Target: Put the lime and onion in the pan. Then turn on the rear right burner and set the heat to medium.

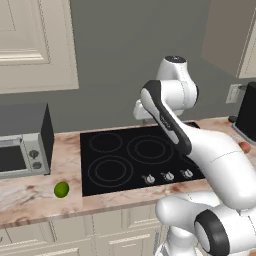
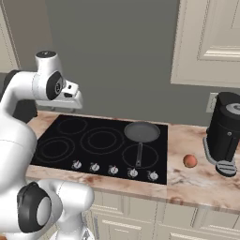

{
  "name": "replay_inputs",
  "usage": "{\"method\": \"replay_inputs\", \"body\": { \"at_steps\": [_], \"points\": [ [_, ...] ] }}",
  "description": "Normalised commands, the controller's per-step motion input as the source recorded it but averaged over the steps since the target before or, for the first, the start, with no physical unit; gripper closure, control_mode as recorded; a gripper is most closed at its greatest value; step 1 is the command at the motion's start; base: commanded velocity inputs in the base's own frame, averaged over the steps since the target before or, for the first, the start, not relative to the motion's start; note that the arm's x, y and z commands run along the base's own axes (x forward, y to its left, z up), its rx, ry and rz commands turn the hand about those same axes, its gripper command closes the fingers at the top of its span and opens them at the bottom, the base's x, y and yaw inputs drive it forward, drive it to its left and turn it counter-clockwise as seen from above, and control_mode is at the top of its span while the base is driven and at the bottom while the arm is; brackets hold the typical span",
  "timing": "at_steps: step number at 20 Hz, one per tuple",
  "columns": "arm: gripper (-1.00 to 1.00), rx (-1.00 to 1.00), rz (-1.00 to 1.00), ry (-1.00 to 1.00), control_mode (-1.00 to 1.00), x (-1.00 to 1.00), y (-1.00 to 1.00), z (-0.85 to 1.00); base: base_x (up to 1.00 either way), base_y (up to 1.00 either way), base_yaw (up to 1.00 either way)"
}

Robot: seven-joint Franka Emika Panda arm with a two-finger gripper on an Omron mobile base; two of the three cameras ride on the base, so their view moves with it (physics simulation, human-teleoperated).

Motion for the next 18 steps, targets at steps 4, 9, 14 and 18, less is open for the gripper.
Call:
{"method": "replay_inputs", "body": {
  "at_steps": [4,9,14,18],
  "points": [
    [-1.00,0.00,0.02,-0.04,-1.00,-0.08,0.33,0.00,0.00,0.00,0.00],
    [-1.00,0.00,0.07,-0.04,-1.00,-0.16,0.36,0.00,0.00,0.00,0.00],
    [-1.00,0.00,0.08,-0.02,-1.00,-0.13,0.37,0.00,0.00,0.00,0.00],
    [-1.00,-0.01,0.08,0.00,-1.00,-0.03,0.36,-0.01,0.00,0.00,0.00]
  ]
}}
